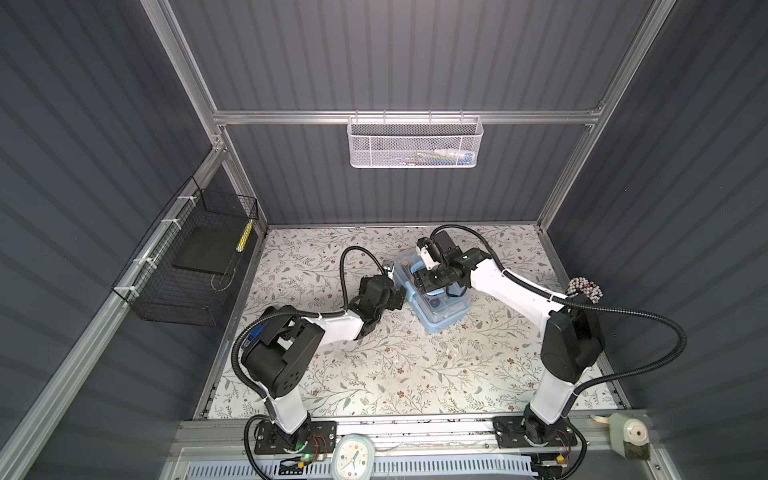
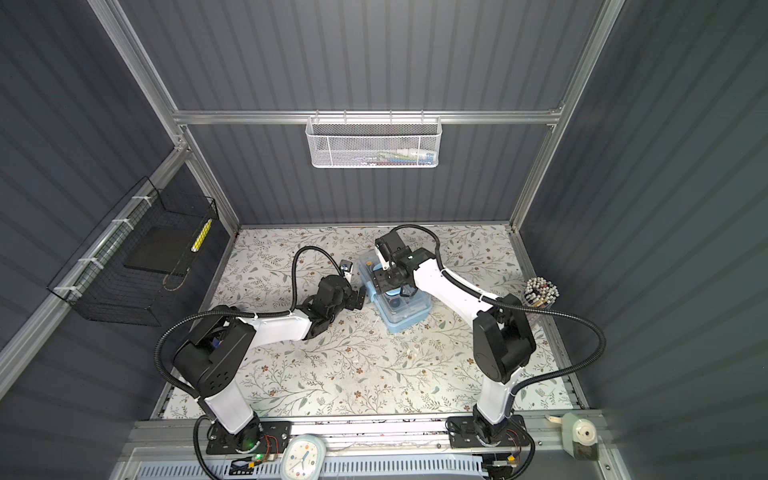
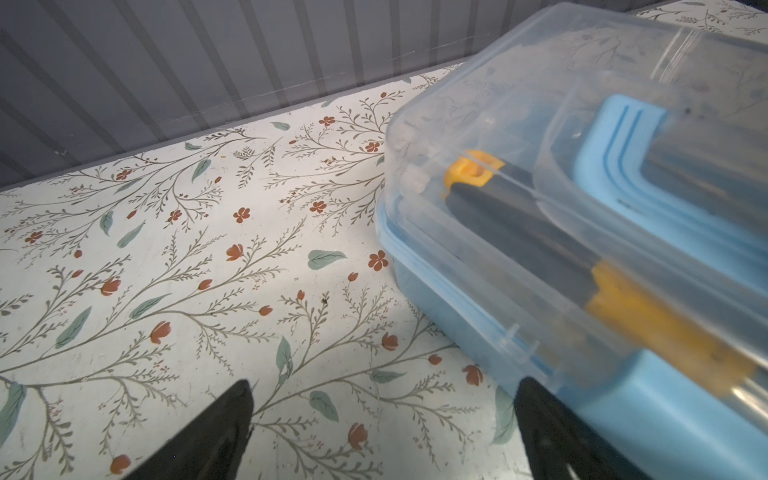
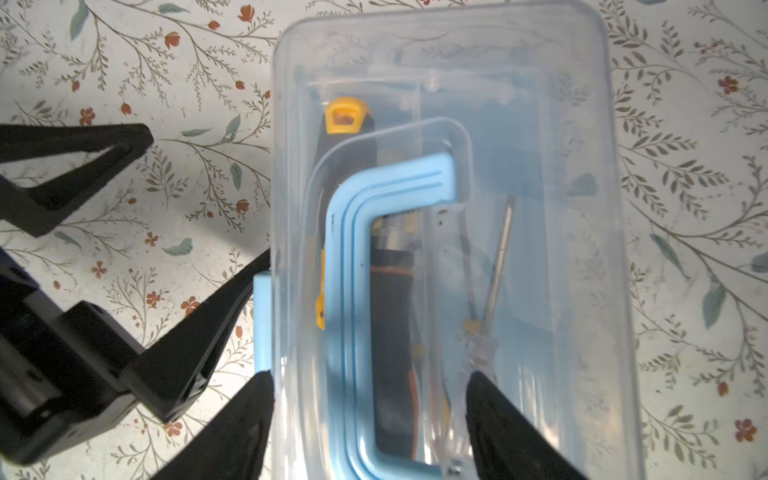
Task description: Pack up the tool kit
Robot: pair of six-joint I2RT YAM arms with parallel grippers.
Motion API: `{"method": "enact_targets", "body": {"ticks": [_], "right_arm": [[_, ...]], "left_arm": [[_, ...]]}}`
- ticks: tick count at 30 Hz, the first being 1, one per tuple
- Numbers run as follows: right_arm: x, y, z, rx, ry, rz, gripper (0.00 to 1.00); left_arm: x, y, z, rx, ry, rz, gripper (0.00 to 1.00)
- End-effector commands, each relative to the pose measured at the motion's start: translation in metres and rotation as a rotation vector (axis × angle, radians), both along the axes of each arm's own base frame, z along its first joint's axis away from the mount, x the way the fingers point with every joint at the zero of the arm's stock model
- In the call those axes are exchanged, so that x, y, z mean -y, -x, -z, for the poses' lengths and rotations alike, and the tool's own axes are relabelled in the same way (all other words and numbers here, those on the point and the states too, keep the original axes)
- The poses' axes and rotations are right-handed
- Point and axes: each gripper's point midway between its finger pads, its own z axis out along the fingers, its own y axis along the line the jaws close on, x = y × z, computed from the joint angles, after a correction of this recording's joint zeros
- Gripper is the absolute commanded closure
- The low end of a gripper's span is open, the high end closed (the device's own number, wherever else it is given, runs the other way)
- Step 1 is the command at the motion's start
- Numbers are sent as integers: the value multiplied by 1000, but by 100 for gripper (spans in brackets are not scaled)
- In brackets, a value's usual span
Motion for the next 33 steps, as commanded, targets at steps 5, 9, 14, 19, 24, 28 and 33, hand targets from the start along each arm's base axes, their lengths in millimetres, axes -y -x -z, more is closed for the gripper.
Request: {"method": "enact_targets", "body": {"ticks": [5,9,14,19,24,28,33], "right_arm": [[-5,4,-3,3,75,-73,20],[-9,6,3,-25,97,-93,18],[-7,2,6,-30,144,-84,17],[-5,-3,5,-10,180,-65,27],[-8,-1,-4,24,177,-69,42],[-11,2,-5,13,162,-77,50],[-16,4,-15,16,108,-69,61]], "left_arm": [[9,-2,-7,-2,43,25,0],[9,-2,-7,-3,45,22,0],[7,-1,-6,-6,45,17,1],[6,-2,-5,-6,50,14,1],[5,-2,-4,-6,55,9,1],[5,-3,-2,-12,57,7,1],[3,-3,0,-15,57,2,1]]}}
